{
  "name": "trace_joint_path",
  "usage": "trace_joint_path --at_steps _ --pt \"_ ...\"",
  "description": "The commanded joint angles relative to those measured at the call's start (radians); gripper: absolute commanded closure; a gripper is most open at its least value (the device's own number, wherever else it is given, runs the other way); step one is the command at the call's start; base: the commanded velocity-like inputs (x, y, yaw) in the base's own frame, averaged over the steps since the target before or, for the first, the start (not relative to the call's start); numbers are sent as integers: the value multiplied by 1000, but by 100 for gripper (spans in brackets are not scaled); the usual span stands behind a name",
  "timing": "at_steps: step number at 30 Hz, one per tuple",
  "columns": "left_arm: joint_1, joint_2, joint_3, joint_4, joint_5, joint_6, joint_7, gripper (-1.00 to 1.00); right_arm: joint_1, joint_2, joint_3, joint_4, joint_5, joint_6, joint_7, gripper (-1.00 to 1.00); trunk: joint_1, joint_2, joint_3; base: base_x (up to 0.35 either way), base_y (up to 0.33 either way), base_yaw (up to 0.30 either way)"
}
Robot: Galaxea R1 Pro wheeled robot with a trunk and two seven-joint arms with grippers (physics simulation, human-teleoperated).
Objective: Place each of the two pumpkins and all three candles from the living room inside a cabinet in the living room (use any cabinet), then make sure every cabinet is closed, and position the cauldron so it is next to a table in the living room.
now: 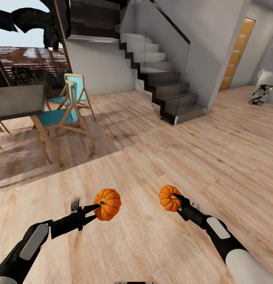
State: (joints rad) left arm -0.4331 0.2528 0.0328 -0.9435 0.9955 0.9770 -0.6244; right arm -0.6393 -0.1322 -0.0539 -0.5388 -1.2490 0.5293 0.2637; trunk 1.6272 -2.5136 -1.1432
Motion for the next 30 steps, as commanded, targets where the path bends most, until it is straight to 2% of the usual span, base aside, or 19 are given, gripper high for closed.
trace_joint_path --at_steps 1,30 --pt "-1 0 1 0 12 9 -5 100 0 1 -5 -1 -9 8 1 100 0 0 -1 0 0 291" --pt "-1 -5 -4 0 12 9 -5 100 0 5 -4 -1 -9 6 0 100 0 0 -1 0 0 291"
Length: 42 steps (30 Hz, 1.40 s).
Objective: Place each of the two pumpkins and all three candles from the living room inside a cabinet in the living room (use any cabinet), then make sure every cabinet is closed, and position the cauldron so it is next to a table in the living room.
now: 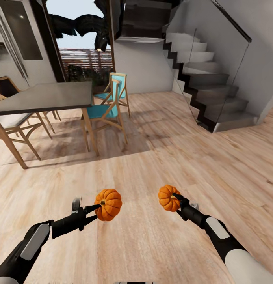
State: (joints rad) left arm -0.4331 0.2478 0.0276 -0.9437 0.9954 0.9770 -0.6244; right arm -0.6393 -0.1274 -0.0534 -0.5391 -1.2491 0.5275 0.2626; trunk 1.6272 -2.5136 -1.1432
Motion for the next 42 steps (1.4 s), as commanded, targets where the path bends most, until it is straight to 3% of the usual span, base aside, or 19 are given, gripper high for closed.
trace_joint_path --at_steps 1,9,42 --pt "-1 -1 2 0 12 9 -5 100 0 1 -5 -1 -9 8 1 100 -1 0 3 0 0 291" --pt "-1 -2 0 1 12 9 -5 100 0 2 -5 -1 -9 8 1 100 -4 2 34 0 0 291" --pt "-1 -5 0 -1 12 9 -4 100 0 3 -3 -1 -7 8 0 100 -4 2 34 0 0 292"
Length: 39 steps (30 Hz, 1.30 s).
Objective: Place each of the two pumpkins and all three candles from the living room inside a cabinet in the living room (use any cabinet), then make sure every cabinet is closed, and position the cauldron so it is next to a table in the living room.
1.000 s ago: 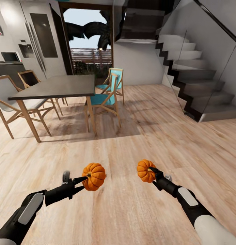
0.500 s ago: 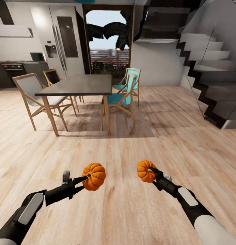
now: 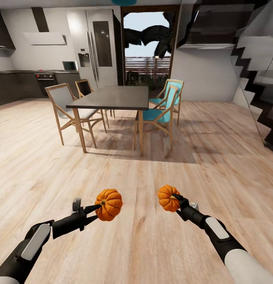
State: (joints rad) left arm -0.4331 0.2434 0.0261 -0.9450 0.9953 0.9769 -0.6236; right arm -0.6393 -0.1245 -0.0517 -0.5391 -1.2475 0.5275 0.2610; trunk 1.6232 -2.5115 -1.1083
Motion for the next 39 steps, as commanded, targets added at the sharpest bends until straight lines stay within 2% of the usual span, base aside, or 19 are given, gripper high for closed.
trace_joint_path --at_steps 1,39 --pt "-1 0 2 0 13 9 -5 100 0 0 -5 -1 -8 8 1 100 0 0 -1 0 0 292" --pt "-1 0 2 0 13 9 -5 100 0 0 -3 -1 -6 -12 0 100 0 0 -1 -20 0 292"
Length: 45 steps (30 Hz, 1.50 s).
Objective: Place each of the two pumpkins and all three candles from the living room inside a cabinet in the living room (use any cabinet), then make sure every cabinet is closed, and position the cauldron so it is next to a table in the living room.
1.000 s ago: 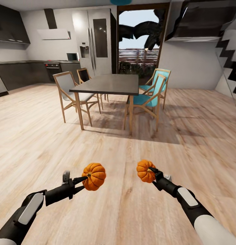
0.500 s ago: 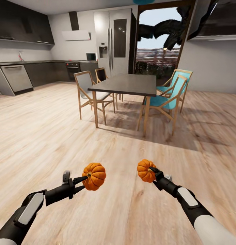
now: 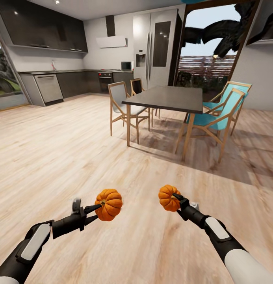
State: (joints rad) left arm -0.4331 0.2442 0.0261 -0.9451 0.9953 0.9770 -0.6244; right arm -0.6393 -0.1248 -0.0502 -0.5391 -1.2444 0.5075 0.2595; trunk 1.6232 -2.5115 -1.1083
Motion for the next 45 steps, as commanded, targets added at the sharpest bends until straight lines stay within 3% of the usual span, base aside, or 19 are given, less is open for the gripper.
trace_joint_path --at_steps 1,45 --pt "-1 0 2 0 13 9 -5 100 0 0 -5 -1 -9 8 1 100 0 0 -1 -2 0 292" --pt "-1 -2 2 3 13 9 -5 100 0 -1 -5 -1 -9 7 2 100 0 0 -1 3 21 292"
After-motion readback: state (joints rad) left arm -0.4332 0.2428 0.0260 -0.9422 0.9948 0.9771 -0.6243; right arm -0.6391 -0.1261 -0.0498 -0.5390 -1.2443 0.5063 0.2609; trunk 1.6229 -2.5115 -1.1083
